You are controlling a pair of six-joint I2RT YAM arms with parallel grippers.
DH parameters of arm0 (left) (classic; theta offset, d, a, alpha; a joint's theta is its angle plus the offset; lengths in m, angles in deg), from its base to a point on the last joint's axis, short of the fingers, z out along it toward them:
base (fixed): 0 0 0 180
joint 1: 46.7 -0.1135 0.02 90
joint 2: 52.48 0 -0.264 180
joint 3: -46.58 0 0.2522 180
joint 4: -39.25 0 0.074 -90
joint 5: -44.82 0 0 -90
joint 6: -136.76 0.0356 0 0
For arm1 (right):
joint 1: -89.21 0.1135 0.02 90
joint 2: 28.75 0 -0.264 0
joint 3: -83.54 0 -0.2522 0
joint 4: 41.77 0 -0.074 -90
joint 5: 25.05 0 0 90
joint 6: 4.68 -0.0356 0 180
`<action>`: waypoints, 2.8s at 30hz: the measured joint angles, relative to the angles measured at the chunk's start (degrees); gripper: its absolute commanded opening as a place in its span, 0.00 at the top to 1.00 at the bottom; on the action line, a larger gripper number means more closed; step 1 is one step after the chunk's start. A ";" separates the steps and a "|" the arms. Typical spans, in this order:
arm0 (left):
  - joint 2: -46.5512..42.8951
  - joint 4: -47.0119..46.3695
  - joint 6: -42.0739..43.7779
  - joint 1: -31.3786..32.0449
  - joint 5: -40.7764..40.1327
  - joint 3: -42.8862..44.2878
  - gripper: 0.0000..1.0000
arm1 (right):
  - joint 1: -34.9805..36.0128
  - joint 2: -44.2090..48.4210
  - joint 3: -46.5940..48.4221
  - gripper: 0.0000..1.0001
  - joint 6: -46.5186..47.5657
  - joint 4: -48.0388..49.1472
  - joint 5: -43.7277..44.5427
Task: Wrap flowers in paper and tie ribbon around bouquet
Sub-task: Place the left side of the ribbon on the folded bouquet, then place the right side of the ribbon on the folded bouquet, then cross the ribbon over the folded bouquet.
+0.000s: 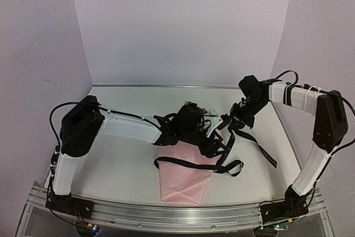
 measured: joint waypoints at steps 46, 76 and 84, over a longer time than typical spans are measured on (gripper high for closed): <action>-38.22 5.15 -20.21 -17.57 -9.44 -44.76 0.49 | 15.17 -16.84 13.73 0.46 -8.45 -3.86 21.73; -25.06 17.83 -7.12 -7.64 -14.28 -33.14 0.43 | 14.34 -2.73 7.71 1.00 -5.67 2.01 15.85; -23.88 20.12 -5.77 -7.37 -16.79 -31.53 0.52 | 16.41 -0.90 8.07 1.00 -0.57 3.27 4.85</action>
